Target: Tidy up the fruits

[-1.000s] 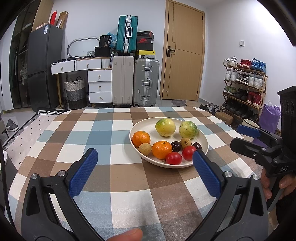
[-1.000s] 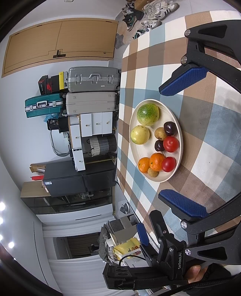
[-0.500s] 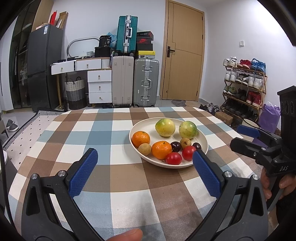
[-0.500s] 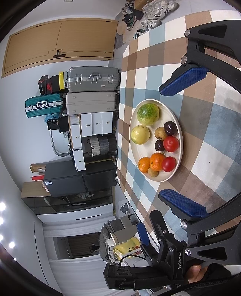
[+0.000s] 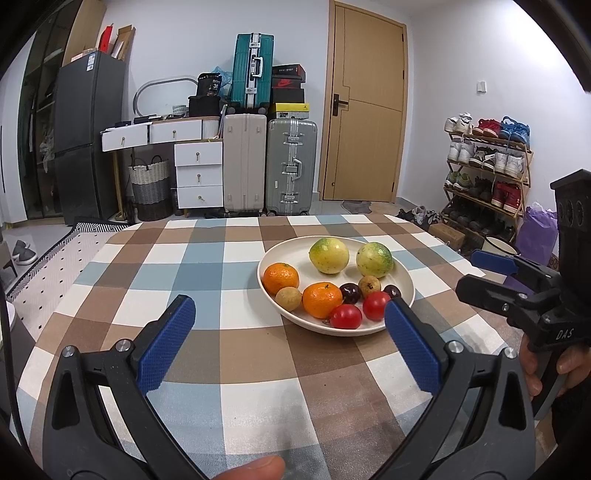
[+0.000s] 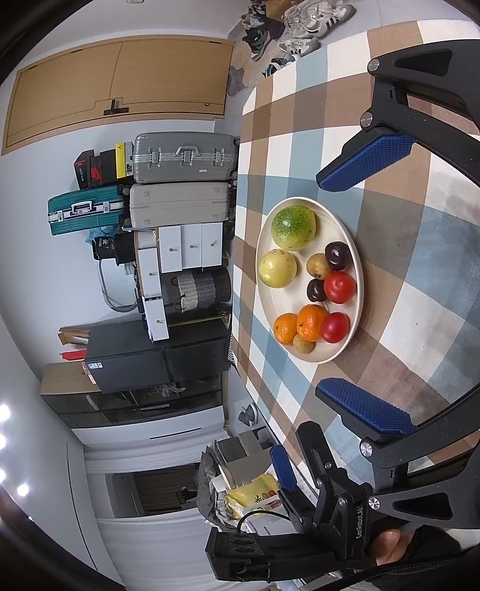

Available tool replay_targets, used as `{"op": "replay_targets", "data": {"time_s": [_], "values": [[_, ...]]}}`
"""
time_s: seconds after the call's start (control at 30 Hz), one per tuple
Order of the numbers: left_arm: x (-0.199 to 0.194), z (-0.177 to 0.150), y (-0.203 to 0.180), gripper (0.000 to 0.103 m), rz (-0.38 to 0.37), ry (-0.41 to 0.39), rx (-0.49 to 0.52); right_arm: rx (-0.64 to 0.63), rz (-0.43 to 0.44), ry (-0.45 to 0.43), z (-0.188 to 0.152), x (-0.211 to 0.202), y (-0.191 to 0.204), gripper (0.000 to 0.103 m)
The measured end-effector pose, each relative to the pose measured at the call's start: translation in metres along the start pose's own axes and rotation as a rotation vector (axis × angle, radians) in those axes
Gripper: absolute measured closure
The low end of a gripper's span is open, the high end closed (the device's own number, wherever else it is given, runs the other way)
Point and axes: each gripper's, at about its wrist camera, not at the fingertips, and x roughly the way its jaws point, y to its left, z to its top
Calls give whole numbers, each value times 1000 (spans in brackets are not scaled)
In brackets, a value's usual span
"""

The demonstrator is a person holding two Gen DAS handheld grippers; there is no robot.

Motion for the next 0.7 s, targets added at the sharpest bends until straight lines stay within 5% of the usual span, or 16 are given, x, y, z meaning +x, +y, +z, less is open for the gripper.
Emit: {"op": "replay_targets", "data": {"time_s": [0.7], "values": [[0,0,0,1,-1,3,1,-1,2,4,0,1,1,0]]}}
